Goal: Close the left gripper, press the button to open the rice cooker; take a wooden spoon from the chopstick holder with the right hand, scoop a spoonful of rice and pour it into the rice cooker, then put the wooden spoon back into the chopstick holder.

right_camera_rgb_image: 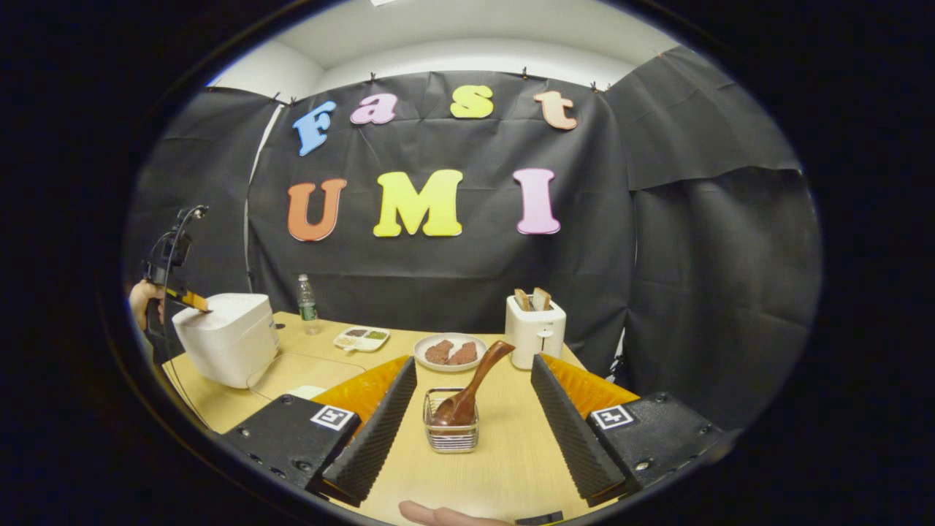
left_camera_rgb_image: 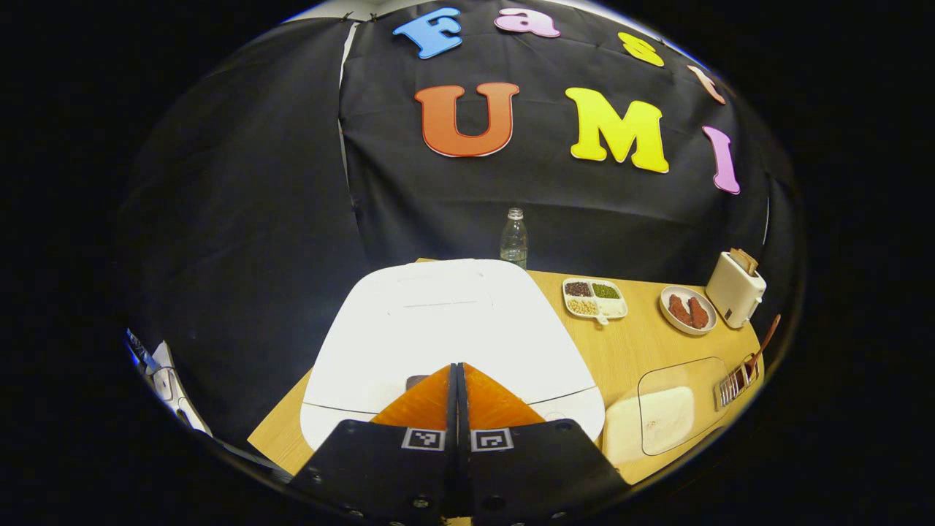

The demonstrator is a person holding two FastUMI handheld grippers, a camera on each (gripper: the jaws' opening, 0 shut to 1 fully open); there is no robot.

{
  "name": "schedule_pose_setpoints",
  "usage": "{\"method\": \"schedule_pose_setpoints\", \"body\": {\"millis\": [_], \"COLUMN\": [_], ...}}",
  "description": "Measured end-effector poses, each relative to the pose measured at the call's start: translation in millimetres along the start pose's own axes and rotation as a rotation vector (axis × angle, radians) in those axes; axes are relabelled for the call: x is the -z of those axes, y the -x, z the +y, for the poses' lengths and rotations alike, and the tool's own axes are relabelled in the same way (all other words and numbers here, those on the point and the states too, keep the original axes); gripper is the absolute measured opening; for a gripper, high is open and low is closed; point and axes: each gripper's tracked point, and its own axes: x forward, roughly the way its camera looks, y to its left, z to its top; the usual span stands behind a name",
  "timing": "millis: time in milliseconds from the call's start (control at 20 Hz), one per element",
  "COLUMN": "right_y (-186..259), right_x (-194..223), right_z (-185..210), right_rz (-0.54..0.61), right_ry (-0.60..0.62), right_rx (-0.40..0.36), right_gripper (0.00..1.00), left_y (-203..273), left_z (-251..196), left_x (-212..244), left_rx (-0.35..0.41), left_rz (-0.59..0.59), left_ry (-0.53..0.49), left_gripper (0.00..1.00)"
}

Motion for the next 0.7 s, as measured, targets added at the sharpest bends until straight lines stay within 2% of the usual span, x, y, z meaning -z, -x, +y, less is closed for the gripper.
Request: {"method": "schedule_pose_setpoints", "body": {"millis": [50,100,450,550,600,700], "right_y": [0,1,15,20,22,26], "right_x": [1,0,-3,-5,-6,-5], "right_z": [1,2,-4,-7,-10,-14], "right_rz": [-0.001,-0.002,-0.019,-0.026,-0.027,-0.028], "right_ry": [-0.001,-0.002,-0.002,0.001,0.002,0.003], "right_rx": [-0.004,-0.007,0.012,0.019,0.027,0.036], "right_gripper": [1.00,1.00,1.00,1.00,0.98,1.00], "left_y": [-1,0,0,2,4,14], "left_z": [1,3,2,1,2,2], "left_x": [4,6,10,4,-4,-21], "left_rx": [-0.001,-0.002,-0.018,-0.022,-0.030,-0.047], "left_rz": [0.009,0.015,0.071,0.056,0.026,-0.041], "left_ry": [-0.009,-0.014,0.035,0.061,0.062,0.047], "left_gripper": [0.09,0.00,0.00,0.00,0.00,0.00]}}
